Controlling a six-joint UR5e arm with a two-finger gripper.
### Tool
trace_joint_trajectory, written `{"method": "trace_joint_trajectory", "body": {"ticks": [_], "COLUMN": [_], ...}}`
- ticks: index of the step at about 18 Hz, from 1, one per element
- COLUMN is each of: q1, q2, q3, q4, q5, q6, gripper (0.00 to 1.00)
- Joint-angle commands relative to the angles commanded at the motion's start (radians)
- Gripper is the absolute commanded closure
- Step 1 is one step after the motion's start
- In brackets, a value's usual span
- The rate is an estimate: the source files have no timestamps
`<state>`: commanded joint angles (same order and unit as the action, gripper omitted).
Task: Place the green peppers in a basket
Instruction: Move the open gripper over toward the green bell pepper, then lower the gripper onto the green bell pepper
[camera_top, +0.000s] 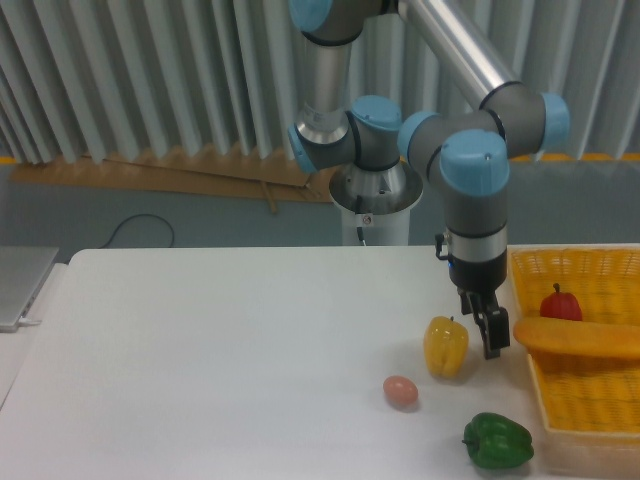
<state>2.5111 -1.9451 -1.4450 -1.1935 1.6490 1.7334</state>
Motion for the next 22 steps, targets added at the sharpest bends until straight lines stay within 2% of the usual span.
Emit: {"method": "trace_joint_trajectory", "body": {"ticks": [2,9,12,18,22], "q1": [-0.003,-0.025,-0.025,-0.012,-0.008], "q2": [-0.014,-0.063,-0.092,-0.104,-0.141], "q3": [-0.002,-0.005,0.029,0.080,0.117], "q4": [0.006,0.101,0.124,0.129,0.146], "q5": [0.000,0.002,0.002,-0.003,-0.002], "q6": [-0.002,-0.026,-0.026,-0.014,-0.017], "gripper": [0.00,0.00,0.00,0.00,0.00]}}
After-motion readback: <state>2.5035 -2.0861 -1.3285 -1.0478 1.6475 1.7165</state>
